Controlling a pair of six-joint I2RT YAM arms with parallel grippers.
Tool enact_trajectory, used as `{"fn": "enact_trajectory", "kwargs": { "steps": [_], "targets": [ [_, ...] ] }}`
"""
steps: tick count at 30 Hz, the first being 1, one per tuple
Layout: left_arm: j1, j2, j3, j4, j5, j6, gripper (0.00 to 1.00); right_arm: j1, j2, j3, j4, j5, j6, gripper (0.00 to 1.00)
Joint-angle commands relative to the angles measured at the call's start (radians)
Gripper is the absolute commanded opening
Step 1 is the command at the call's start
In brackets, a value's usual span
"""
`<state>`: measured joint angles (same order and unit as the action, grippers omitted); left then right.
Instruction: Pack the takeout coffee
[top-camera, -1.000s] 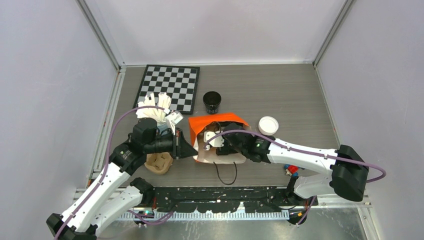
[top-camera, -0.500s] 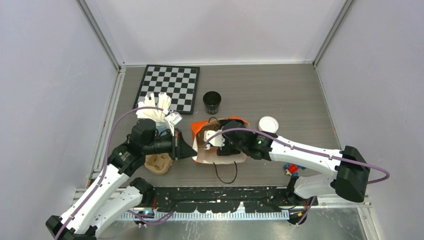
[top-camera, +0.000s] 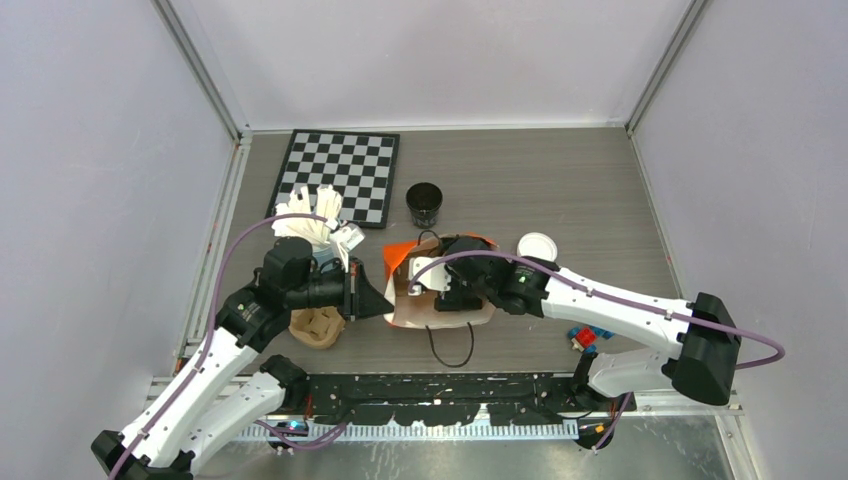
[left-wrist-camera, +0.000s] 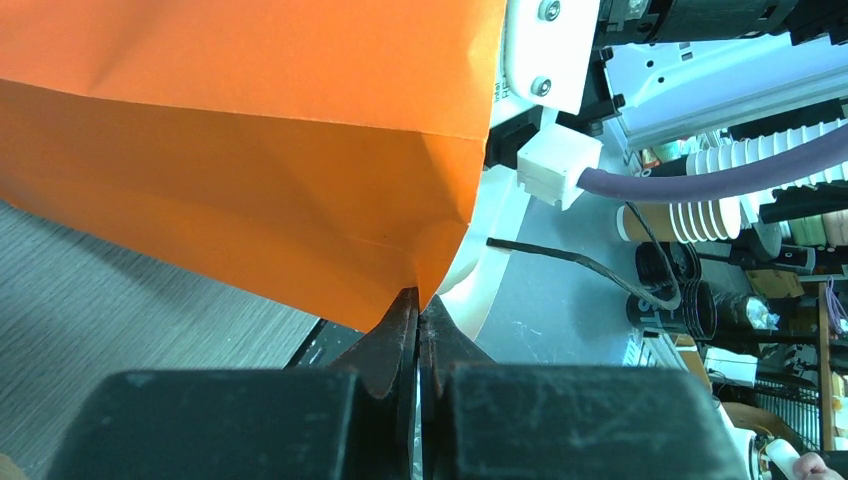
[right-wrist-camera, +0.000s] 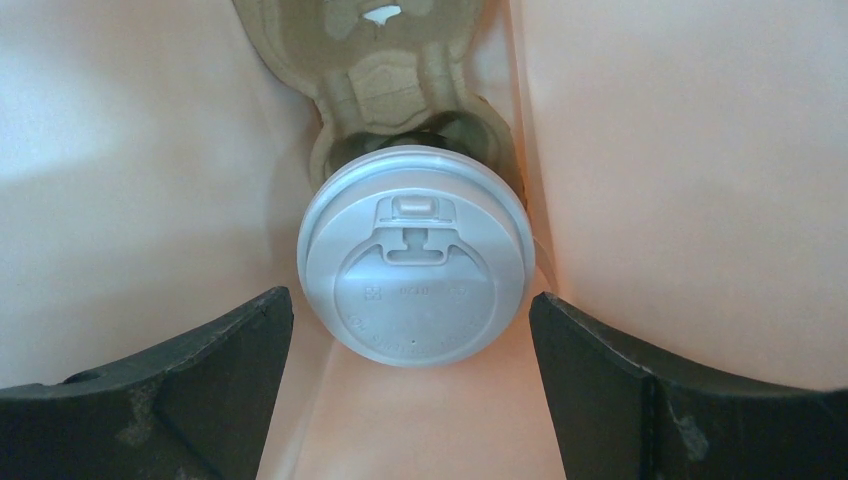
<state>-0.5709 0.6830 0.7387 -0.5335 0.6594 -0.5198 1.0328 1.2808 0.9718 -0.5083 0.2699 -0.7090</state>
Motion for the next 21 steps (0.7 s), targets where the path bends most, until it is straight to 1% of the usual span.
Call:
{"fn": "enact_trajectory", "kwargs": {
  "steps": [1, 12, 14, 17, 21],
  "targets": [
    [0.002, -0.002, 0.046, -0.018, 0.022, 0.006, 0.0, -0.005, -0.054, 0.046, -0.027, 0.017, 0.041, 0.93],
    [0.003, -0.003, 0.054, -0.034, 0.021, 0.008, 0.0, -0.005, -0.092, 0.045, -0.065, -0.009, 0.066, 0.86],
    [0.002, -0.006, 0.056, -0.034, 0.018, 0.004, 0.0, -0.004, -0.094, 0.053, -0.082, -0.021, 0.073, 0.87],
    [0.002, -0.008, 0.057, -0.024, 0.011, -0.009, 0.0, -0.004, -0.097, 0.072, -0.118, -0.041, 0.084, 0.9],
    [0.003, 0.013, 0.072, -0.043, -0.011, -0.023, 0.0, -0.004, -0.085, 0.11, -0.18, -0.063, 0.096, 0.9]
  ]
}}
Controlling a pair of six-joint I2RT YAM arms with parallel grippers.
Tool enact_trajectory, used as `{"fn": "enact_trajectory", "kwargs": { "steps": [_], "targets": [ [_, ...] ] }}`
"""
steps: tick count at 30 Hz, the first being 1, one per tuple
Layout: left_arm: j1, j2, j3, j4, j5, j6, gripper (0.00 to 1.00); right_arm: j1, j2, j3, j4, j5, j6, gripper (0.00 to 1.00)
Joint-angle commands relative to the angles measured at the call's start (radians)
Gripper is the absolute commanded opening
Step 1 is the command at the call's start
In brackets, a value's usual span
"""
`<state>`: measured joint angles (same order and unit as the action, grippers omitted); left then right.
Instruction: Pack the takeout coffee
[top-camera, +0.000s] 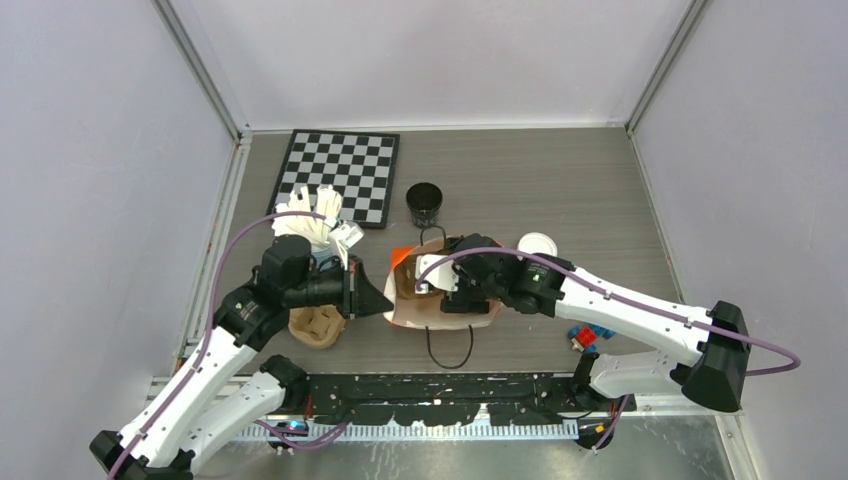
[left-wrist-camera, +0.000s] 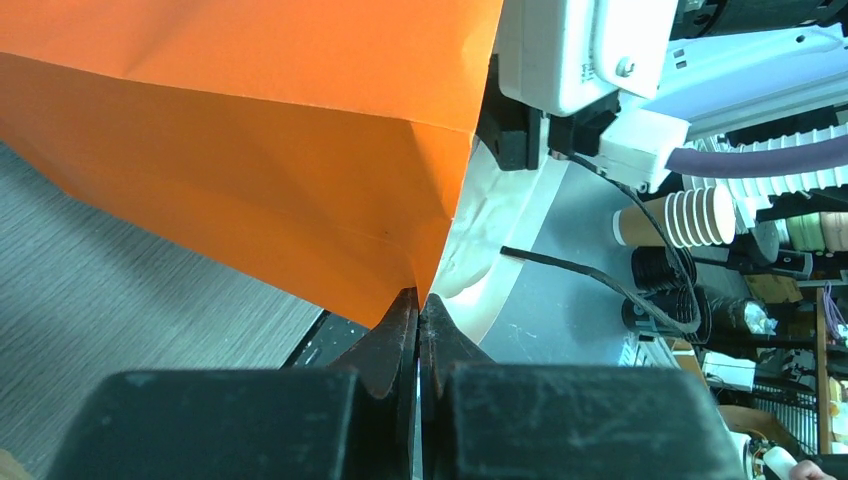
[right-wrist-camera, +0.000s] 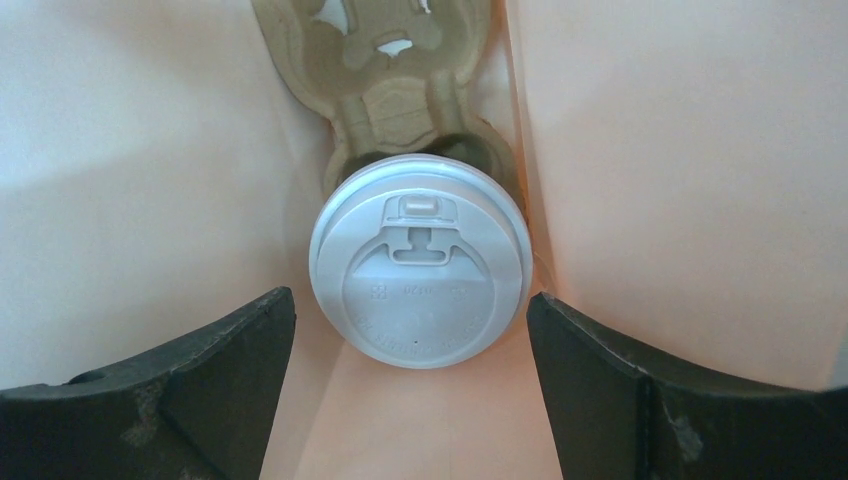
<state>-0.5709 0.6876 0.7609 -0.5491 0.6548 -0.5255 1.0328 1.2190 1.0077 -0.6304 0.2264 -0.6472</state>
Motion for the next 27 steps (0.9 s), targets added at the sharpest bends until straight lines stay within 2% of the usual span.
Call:
{"fn": "enact_trajectory", "kwargs": {
  "steps": [1, 9, 20, 27],
  "targets": [
    [0.003, 0.018, 0.057, -0.035, -0.012, -0.018, 0.0, -0.004, -0.022, 0.081, -0.066, -0.028, 0.038, 0.9],
    [0.002, 0.059, 0.084, 0.002, -0.045, -0.093, 0.0, -0.004, -0.023, 0.134, -0.13, -0.078, 0.04, 0.85],
    [0.002, 0.108, 0.125, 0.024, -0.096, -0.157, 0.0, -0.008, -0.039, 0.172, -0.2, -0.117, 0.07, 0.87],
    [0.003, 0.142, 0.16, 0.026, -0.123, -0.187, 0.0, -0.021, -0.031, 0.225, -0.259, -0.192, 0.108, 0.82]
  ]
}}
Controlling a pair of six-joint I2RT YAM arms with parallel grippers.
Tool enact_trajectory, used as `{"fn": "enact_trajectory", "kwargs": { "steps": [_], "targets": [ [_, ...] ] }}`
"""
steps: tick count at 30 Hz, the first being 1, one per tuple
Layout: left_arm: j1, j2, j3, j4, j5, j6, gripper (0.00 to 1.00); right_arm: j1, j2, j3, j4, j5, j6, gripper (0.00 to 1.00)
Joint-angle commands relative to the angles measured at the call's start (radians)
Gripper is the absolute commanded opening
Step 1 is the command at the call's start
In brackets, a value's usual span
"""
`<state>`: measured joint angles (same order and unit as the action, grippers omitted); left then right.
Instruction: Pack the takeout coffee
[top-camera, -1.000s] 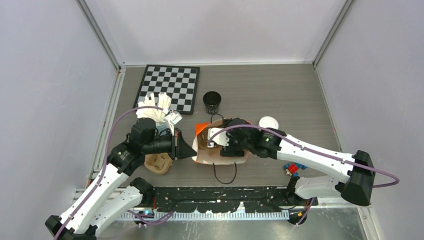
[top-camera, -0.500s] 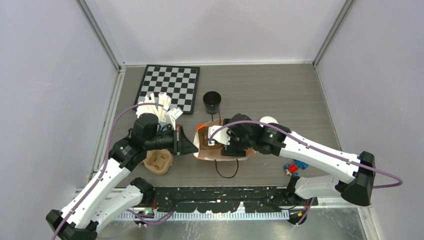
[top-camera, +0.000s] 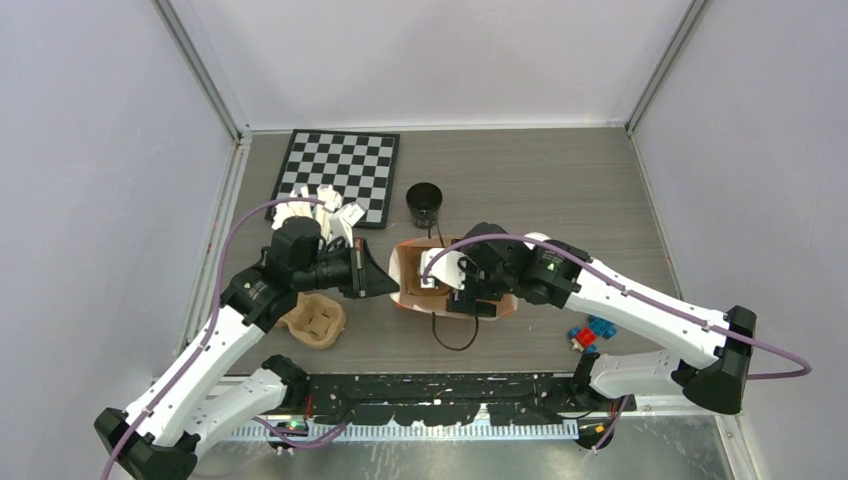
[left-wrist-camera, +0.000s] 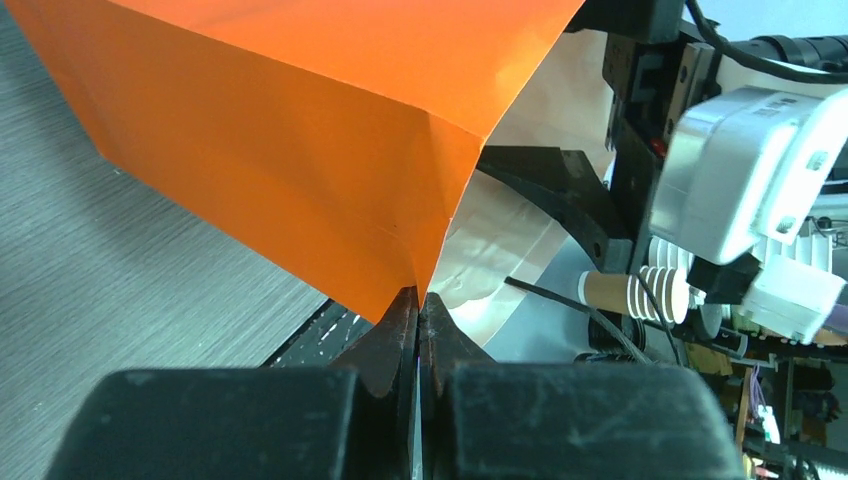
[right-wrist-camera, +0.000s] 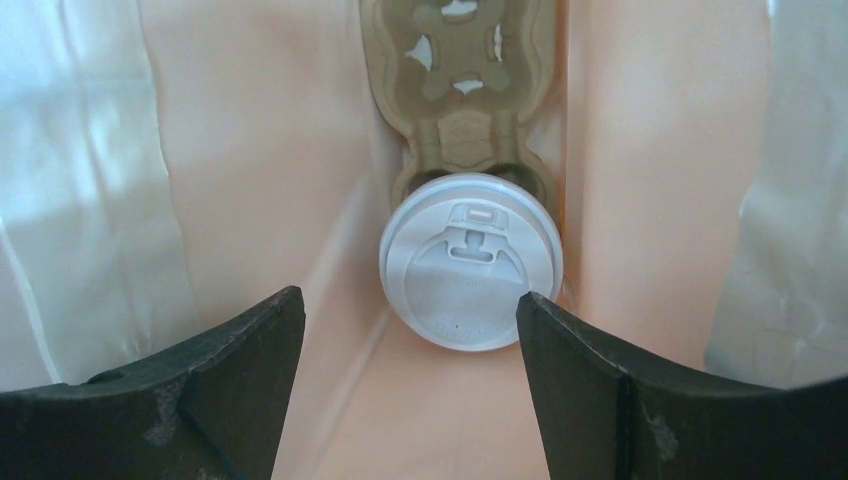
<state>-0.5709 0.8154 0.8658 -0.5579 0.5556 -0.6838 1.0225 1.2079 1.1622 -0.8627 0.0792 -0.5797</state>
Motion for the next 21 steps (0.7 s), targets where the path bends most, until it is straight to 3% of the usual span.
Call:
{"fn": "enact_trajectory", "kwargs": {
  "steps": [1, 21],
  "targets": [
    [0.003, 0.023, 0.061, 0.033, -0.025, -0.031, 0.0, -0.012, -0.017, 0.078, -0.033, -0.049, 0.045, 0.82],
    [0.002, 0.148, 0.179, -0.031, -0.025, -0.16, 0.0, -0.188, 0.094, 0.212, -0.131, -0.352, 0.133, 0.79]
  ]
}}
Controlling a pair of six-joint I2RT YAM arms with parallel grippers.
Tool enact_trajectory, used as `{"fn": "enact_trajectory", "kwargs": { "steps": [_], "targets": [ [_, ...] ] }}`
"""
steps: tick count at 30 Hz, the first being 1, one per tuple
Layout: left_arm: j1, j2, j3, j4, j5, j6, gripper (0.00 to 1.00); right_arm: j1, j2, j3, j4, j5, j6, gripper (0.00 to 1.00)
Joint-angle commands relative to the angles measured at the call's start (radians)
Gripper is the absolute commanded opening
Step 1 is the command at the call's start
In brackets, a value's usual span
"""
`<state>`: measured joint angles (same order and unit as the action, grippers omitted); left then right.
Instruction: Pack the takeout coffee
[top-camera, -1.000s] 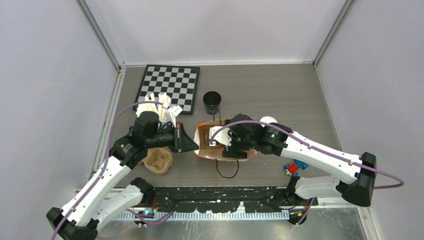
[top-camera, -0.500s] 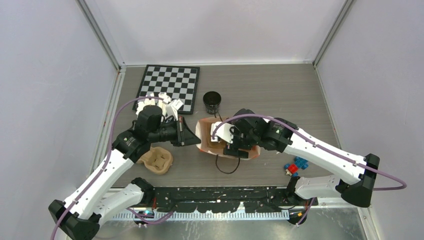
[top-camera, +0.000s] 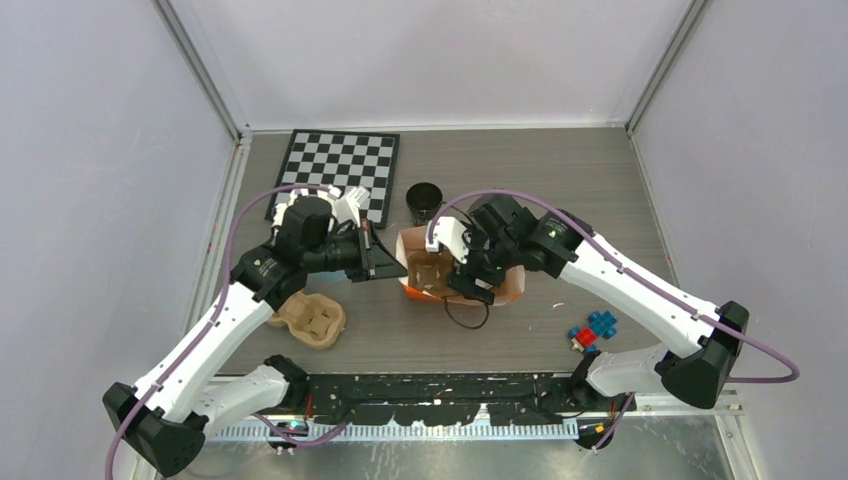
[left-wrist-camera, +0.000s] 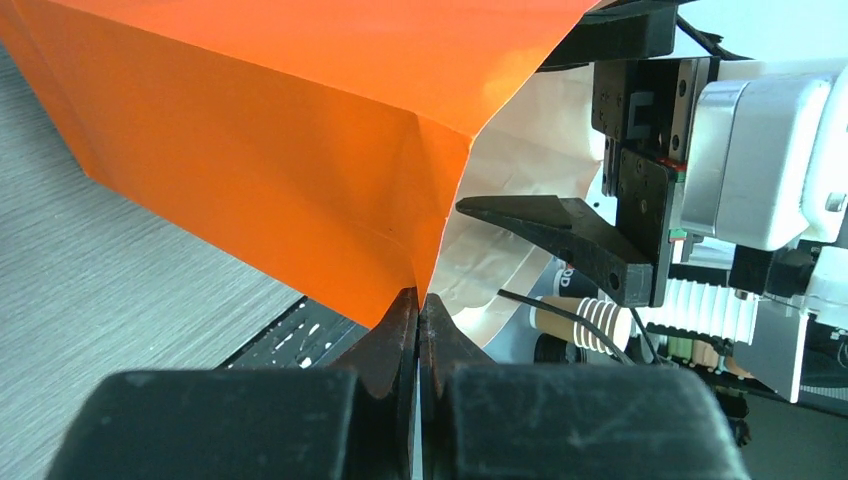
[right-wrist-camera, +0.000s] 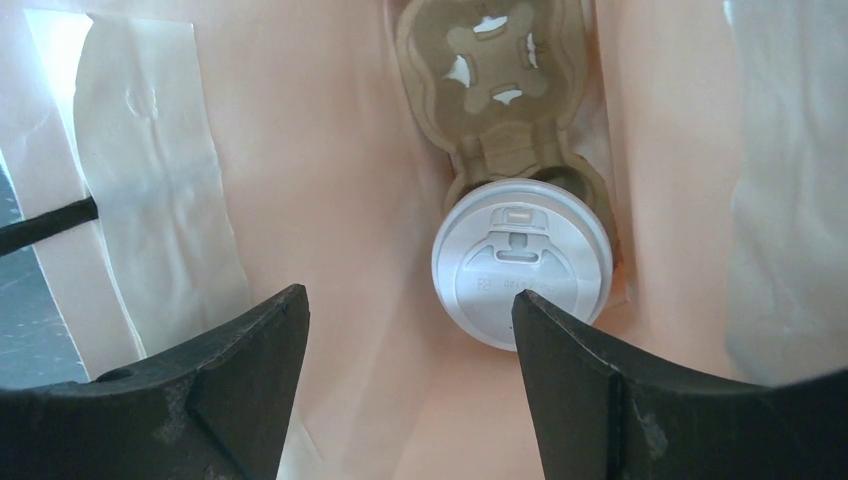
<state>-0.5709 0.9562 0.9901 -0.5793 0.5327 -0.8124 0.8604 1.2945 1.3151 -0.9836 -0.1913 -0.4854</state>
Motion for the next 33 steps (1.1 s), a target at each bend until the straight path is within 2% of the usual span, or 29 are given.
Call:
{"fn": "enact_trajectory", "kwargs": {
  "steps": [1, 9, 21, 28, 33],
  "targets": [
    [0.002, 0.009, 0.06, -0.016, -0.007, -0.032, 0.0, -0.034, 0.01, 0.07, -0.01, -0.091, 0.044, 0.79],
    [0.002, 0.045, 0.088, -0.082, -0.033, -0.034, 0.0, -0.099, 0.046, 0.156, -0.004, -0.117, 0.113, 0.76],
    [0.008, 0.105, 0.152, -0.112, -0.008, -0.034, 0.0, -0.117, 0.055, 0.206, 0.043, -0.106, 0.217, 0.73],
    [0.012, 0.124, 0.171, -0.135, 0.001, -0.031, 0.02, -0.119, 0.072, 0.223, 0.093, -0.14, 0.314, 0.69],
    [0.023, 0.128, 0.174, -0.137, -0.012, -0.031, 0.04, -0.119, 0.092, 0.264, 0.125, -0.093, 0.421, 0.68]
  ]
}}
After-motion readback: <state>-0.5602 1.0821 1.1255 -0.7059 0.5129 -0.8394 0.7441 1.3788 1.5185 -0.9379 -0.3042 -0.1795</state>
